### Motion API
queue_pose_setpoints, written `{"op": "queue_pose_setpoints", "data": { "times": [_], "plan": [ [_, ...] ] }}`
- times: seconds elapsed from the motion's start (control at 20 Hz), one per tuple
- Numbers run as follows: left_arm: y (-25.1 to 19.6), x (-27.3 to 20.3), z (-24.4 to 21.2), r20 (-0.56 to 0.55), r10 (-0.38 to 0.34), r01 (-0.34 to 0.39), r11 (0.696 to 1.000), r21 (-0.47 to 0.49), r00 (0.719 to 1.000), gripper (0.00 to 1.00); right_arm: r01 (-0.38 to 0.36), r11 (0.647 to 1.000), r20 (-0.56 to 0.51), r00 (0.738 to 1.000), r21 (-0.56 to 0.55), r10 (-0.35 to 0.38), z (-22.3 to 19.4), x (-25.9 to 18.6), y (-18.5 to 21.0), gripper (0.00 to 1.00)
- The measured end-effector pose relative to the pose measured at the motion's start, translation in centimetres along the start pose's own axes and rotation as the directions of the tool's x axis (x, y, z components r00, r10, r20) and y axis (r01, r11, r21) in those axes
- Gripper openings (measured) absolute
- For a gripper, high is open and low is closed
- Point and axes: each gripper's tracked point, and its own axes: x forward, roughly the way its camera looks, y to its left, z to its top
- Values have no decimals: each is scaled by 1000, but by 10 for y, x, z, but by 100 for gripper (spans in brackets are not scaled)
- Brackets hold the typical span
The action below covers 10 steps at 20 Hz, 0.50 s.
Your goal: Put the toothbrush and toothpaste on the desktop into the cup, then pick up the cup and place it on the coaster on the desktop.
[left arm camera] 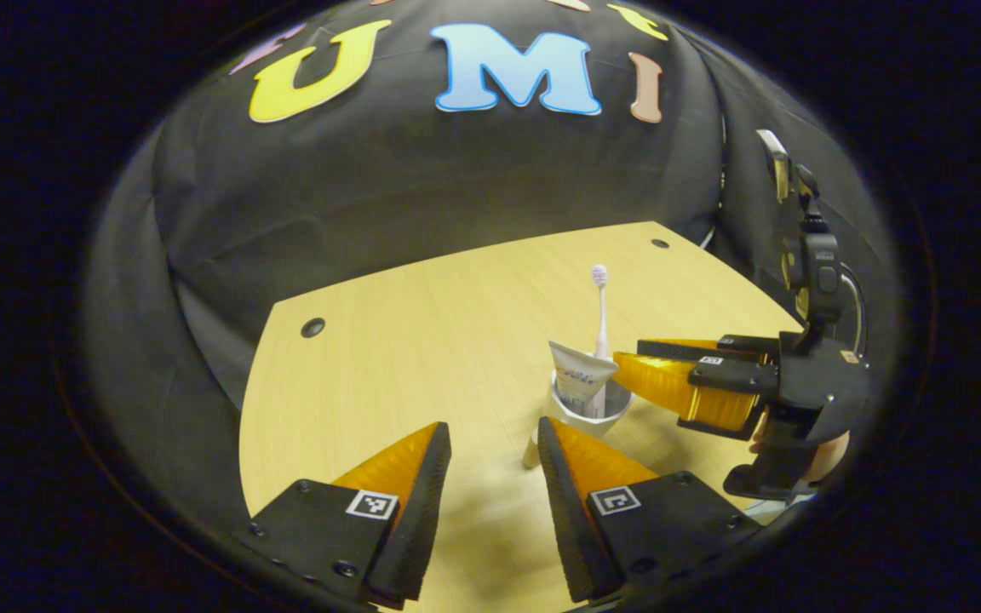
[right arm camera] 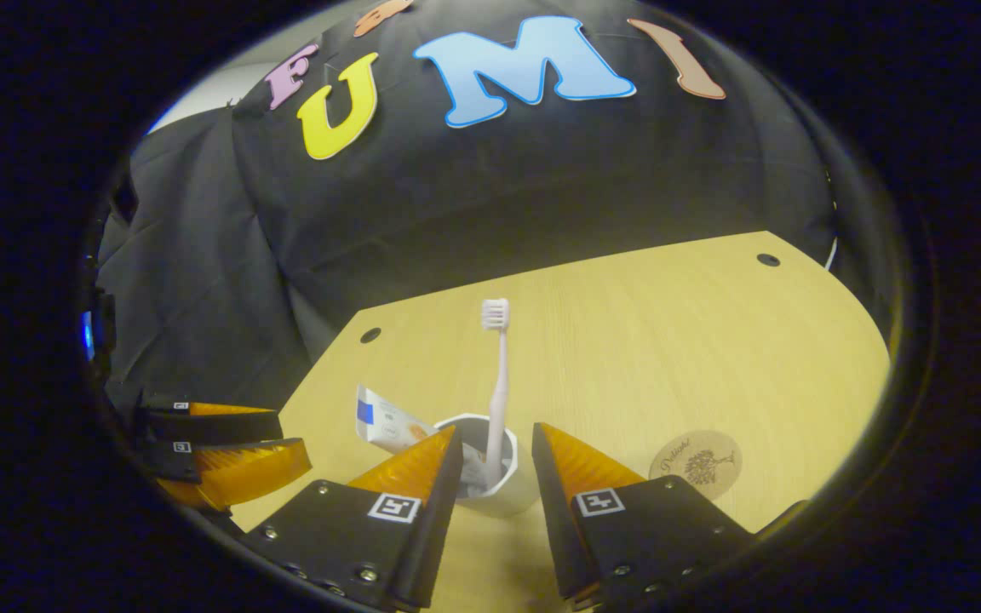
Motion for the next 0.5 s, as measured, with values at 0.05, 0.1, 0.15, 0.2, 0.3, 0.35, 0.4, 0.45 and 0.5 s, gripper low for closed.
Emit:
{"op": "queue_pose_setpoints", "data": {
  "times": [0.05, 0.1, 0.15, 0.2, 0.3, 0.35, 0.4, 0.45, 0.5],
  "plan": [
    [-5, 3, -2, -17, -32, 32, 999, 24, 999, 68, 6, 1000, -1, 1000, 13, -6, 1, -4, -3, 52],
    [-9, 6, -7, -35, -65, 67, 996, 51, 997, 68, 11, 1000, -1, 1000, 25, -11, 3, -6, -9, 52],
    [-13, 8, -10, -54, -93, 97, 992, 80, 994, 70, 21, 999, -1, 1000, 33, -21, 6, -7, -16, 52],
    [-17, 12, -12, -77, -118, 126, 986, 111, 990, 65, 33, 999, -1, 999, 40, -33, 11, -7, -22, 46],
    [-23, 17, -13, -116, -158, 176, 970, 167, 981, 65, 59, 997, 6, 998, 56, -60, 16, -13, -37, 52],
    [-27, 21, -14, -137, -176, 200, 961, 192, 975, 65, 74, 995, 9, 997, 66, -75, 18, -17, -45, 52],
    [-29, 28, -15, -164, -190, 223, 951, 216, 968, 66, 88, 993, 13, 996, 78, -89, 19, -21, -54, 52],
    [-33, 30, -18, -194, -207, 251, 939, 237, 959, 67, 102, 991, 15, 995, 91, -103, 21, -24, -62, 52],
    [-37, 35, -23, -226, -226, 282, 924, 257, 948, 68, 118, 988, 15, 993, 103, -120, 21, -28, -71, 52]
  ]
}}
